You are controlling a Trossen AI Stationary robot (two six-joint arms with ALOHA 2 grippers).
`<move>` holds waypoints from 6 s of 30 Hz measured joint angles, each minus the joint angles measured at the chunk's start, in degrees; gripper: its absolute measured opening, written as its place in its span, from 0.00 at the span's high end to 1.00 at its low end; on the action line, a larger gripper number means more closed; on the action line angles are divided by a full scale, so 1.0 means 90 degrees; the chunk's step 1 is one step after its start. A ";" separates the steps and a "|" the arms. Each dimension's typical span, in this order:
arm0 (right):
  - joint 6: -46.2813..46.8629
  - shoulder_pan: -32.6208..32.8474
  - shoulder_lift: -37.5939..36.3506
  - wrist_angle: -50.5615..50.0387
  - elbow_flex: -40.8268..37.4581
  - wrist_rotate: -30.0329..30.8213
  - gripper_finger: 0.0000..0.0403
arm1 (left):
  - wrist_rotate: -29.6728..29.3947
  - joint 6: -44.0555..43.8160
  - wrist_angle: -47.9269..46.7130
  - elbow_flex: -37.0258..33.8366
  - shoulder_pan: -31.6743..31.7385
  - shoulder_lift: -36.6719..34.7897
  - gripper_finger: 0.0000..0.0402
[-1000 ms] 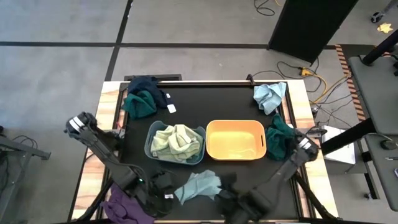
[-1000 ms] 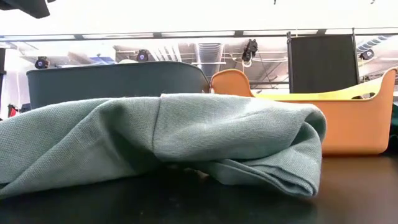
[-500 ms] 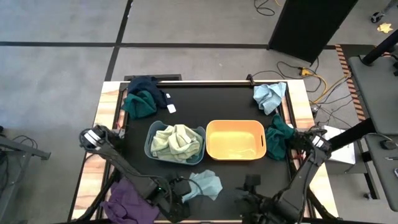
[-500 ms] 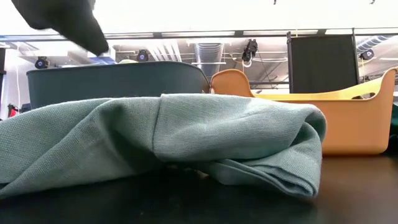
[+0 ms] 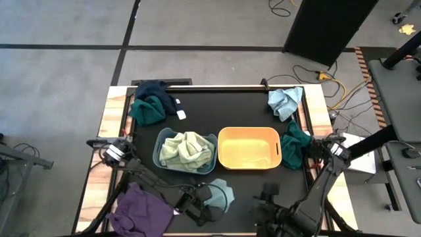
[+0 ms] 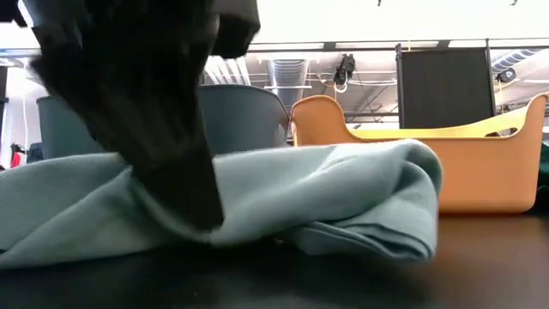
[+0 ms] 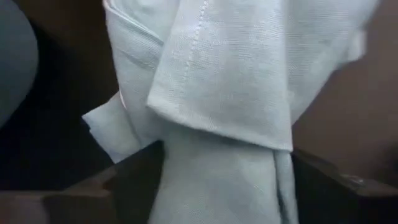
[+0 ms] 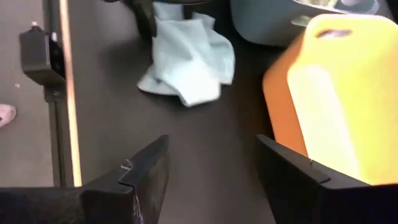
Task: Sort towels by color in basket
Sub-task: Put the light blue towel into the blue bin
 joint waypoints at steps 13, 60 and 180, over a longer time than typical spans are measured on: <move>0.0522 0.0197 -0.1331 -0.1263 -0.0191 0.0604 0.46 | -0.0133 0.0060 -0.0599 -0.0004 -0.0008 -0.1138 0.94; 0.2938 -0.4809 -0.2889 -0.1290 -0.0952 -0.0582 0.46 | 0.0417 0.1606 0.0316 -0.2346 0.3355 -0.2041 0.91; -0.3480 -0.8694 -0.5138 0.5364 -0.4982 -0.4298 0.17 | 0.2601 0.3758 -0.2916 0.3642 0.7074 0.1547 0.26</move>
